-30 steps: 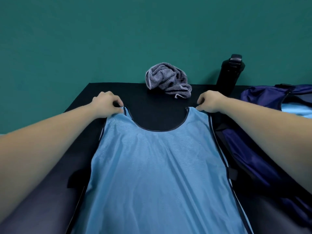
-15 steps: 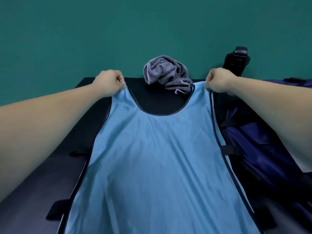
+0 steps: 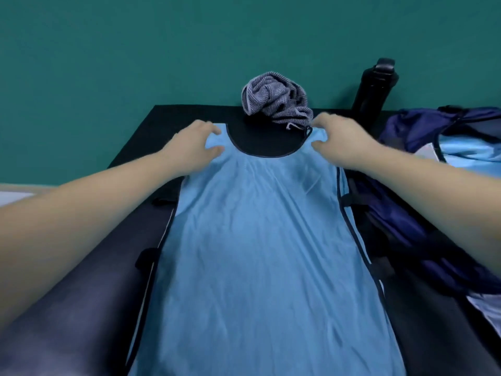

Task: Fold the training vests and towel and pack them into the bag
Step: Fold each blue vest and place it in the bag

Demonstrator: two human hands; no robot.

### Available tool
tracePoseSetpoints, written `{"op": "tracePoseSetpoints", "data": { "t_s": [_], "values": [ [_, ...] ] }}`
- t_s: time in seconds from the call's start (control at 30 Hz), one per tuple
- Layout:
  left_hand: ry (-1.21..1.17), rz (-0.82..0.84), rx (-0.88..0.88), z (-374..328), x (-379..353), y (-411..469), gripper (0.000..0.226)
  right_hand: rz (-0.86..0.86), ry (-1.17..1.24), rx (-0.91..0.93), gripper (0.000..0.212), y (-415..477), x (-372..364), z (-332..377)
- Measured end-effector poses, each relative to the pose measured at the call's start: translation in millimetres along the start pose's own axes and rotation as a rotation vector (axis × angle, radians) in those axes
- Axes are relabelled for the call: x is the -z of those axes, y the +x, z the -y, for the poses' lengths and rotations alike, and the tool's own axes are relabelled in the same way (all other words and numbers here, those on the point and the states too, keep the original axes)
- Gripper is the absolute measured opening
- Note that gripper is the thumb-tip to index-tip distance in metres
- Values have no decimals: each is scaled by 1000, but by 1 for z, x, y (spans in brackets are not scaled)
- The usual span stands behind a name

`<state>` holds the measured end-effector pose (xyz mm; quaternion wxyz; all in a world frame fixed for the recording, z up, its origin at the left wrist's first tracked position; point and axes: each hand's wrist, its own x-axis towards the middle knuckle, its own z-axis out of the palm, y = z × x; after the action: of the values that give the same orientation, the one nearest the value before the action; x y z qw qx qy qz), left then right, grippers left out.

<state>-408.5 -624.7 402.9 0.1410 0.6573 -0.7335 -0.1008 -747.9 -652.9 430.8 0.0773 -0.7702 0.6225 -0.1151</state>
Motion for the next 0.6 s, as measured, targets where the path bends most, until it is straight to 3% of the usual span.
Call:
{"op": "tracePoseSetpoints", "data": {
  "t_s": [0.23, 0.37, 0.6],
  "values": [
    [117, 84, -157, -7, -32, -119, 59, 136, 89, 156, 62, -148, -61, 41],
    [239, 129, -173, 15, -61, -149, 78, 156, -37, 126, 69, -194, -93, 25],
    [400, 54, -106, 23, -53, -163, 65, 112, -151, 47, 92, -221, -82, -12]
  ]
}}
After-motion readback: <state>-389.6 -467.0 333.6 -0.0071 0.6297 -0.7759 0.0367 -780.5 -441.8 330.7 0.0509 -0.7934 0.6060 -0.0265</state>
